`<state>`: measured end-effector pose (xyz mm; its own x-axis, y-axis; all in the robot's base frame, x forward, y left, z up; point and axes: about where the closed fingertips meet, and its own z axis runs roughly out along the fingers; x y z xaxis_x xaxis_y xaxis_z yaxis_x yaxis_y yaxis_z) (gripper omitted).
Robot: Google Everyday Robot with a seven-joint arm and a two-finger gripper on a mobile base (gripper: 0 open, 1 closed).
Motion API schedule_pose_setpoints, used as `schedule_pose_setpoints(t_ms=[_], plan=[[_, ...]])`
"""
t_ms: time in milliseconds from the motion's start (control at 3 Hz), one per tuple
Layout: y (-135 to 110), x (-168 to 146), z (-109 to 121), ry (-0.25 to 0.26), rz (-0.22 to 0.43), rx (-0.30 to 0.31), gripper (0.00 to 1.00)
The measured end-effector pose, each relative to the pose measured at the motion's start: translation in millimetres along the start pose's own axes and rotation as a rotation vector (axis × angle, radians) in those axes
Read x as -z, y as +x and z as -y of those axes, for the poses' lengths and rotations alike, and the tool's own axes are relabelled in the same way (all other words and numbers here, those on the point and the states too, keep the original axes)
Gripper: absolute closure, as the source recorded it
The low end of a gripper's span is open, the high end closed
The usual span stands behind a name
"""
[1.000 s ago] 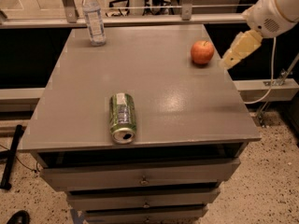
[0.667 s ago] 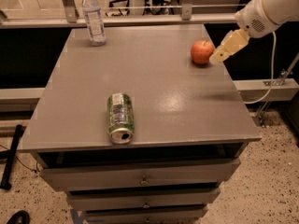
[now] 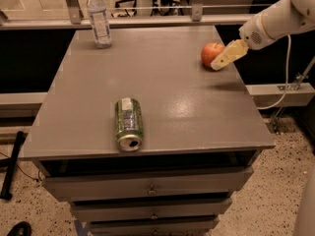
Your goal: Move apple near green can
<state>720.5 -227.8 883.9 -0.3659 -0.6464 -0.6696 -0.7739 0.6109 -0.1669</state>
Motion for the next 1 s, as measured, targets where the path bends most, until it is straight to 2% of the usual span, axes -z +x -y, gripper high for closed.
schedule_pose_setpoints(t_ms=[333,667,1000], plan=[[5.9,-24.6,13.7,-0.005,0.025,-0.048,0.0],[5.6,-42.3,14.4,-0.042,0.073,-0.125,0.17],[-3.6,-46.5,3.1,-0.095,0.137,-0.172,0.41]])
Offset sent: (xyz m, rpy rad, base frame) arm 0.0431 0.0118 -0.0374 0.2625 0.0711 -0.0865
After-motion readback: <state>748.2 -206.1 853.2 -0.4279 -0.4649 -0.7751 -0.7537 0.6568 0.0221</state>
